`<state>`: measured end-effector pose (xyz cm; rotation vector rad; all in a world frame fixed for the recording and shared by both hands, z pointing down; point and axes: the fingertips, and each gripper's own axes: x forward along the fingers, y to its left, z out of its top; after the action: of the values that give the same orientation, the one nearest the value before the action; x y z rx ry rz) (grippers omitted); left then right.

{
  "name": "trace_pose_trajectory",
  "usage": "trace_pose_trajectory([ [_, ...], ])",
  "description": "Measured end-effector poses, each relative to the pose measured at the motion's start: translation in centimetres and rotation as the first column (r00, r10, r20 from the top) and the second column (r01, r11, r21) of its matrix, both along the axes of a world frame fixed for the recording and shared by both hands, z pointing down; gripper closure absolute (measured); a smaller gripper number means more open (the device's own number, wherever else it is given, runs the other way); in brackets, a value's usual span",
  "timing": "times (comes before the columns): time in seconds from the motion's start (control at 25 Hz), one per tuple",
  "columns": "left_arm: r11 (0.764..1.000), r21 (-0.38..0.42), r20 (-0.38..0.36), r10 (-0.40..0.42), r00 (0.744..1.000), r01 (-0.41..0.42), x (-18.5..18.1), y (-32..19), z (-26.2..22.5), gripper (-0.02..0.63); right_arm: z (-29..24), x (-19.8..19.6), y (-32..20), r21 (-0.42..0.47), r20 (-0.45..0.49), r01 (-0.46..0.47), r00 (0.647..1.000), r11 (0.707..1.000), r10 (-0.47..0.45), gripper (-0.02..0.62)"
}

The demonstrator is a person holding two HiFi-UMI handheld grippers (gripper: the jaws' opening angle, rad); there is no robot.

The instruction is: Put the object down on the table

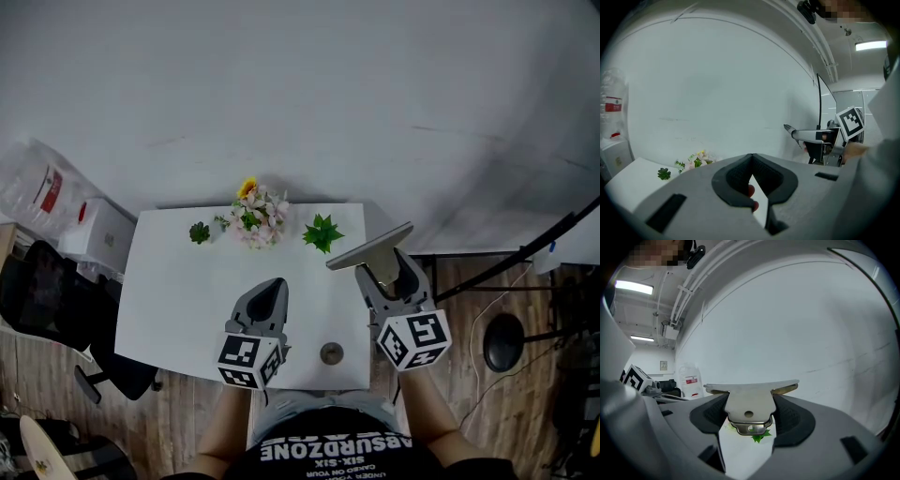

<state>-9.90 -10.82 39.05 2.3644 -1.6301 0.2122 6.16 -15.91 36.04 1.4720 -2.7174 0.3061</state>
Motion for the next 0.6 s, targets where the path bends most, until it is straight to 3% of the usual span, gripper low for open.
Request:
trace_pose_trajectory([
  [0.6,0.995,-0.030,-0.021,0.091,0.996,-0.092,-1.0,-1.0,1.8,0.601,3.0,-1.2,-0.4,-0.048,-0.032,-0.065,0.997,0.997,0.063,0.310],
])
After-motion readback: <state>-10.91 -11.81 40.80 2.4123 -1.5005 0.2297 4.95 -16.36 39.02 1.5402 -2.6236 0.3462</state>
